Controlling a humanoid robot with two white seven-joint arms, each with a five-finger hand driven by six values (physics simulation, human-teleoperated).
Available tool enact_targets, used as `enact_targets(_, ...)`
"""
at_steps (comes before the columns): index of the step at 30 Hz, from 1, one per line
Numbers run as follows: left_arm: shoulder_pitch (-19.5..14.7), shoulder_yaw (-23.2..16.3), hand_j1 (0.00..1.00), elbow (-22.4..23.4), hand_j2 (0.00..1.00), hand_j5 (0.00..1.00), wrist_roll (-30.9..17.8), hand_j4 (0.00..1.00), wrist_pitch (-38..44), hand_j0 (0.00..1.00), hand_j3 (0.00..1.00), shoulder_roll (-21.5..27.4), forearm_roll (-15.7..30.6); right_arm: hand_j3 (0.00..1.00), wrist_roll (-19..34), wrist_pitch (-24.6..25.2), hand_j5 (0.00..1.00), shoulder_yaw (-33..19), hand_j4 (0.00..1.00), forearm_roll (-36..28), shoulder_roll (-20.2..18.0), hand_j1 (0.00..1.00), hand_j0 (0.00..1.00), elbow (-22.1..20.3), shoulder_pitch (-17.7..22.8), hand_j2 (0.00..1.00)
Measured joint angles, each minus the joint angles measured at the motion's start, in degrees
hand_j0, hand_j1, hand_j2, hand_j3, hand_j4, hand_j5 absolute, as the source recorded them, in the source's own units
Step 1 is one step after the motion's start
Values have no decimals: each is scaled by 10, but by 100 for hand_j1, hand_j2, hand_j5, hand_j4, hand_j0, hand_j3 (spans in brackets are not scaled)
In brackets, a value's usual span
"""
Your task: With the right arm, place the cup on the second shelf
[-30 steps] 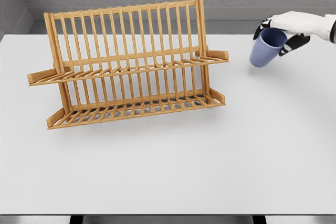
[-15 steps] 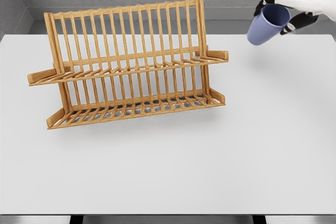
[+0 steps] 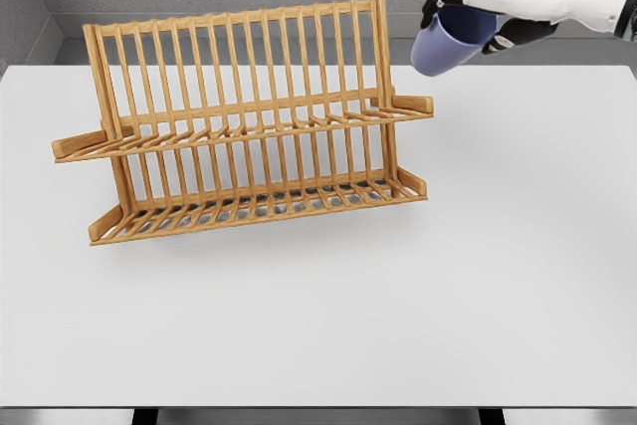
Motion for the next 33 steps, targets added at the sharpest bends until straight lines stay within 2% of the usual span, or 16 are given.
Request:
enact_targets(5,0,0,100,0,100,100,0,100,0,100,100,0,0,65,0,-17,65,0,65,-1,-10,65,65,-44,8,65)
enact_targets(10,0,0,100,0,100,100,0,100,0,100,100,0,0,65,0,-22,65,-2,65,-1,-20,65,65,-69,12,65)
enact_targets(18,0,0,100,0,100,100,0,100,0,100,100,0,0,65,-1,-23,65,-4,65,-2,-16,65,65,-118,13,65)
enact_targets(25,0,0,100,0,100,100,0,100,0,100,100,0,0,65,-1,-23,65,1,65,-1,-13,65,65,-130,37,65)
enact_targets(33,0,0,100,0,100,100,0,100,0,100,100,0,0,69,-1,-23,69,9,69,0,-10,69,69,-130,37,69)
